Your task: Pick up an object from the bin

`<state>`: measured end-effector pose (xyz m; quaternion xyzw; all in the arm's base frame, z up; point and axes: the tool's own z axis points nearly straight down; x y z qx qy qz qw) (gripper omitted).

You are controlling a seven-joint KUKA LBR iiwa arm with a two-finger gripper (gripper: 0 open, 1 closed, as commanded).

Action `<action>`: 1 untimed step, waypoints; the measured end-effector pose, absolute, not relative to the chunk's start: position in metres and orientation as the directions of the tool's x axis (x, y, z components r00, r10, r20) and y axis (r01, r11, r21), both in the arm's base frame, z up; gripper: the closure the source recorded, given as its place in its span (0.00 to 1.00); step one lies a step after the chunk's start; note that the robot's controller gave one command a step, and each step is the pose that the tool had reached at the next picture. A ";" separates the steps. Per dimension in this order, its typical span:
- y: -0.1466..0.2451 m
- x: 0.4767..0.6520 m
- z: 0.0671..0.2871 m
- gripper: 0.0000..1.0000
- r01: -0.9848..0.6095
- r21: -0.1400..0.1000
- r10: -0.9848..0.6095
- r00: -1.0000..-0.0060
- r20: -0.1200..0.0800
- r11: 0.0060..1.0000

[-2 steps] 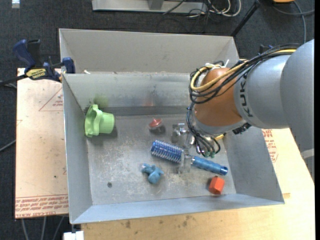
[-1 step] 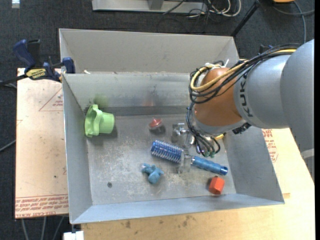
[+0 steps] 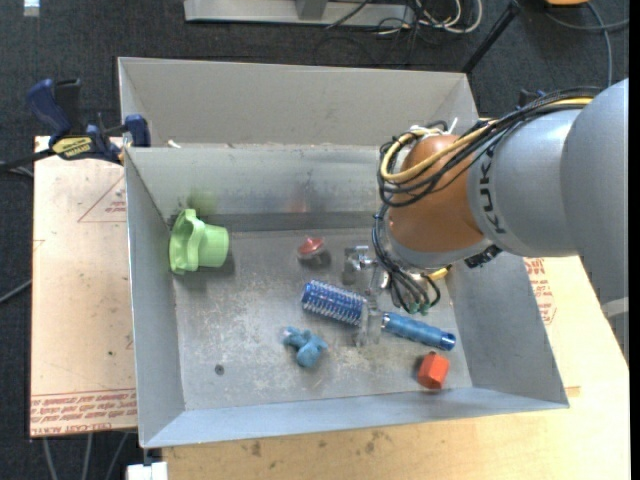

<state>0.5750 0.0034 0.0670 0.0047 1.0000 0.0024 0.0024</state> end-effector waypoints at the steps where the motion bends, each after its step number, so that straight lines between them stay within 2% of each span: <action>1: 0.004 0.575 0.067 1.00 0.009 0.005 0.009 -1.000 -0.006 1.000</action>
Offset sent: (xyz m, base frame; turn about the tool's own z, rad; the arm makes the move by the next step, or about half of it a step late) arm 0.0000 0.0000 0.0000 0.0000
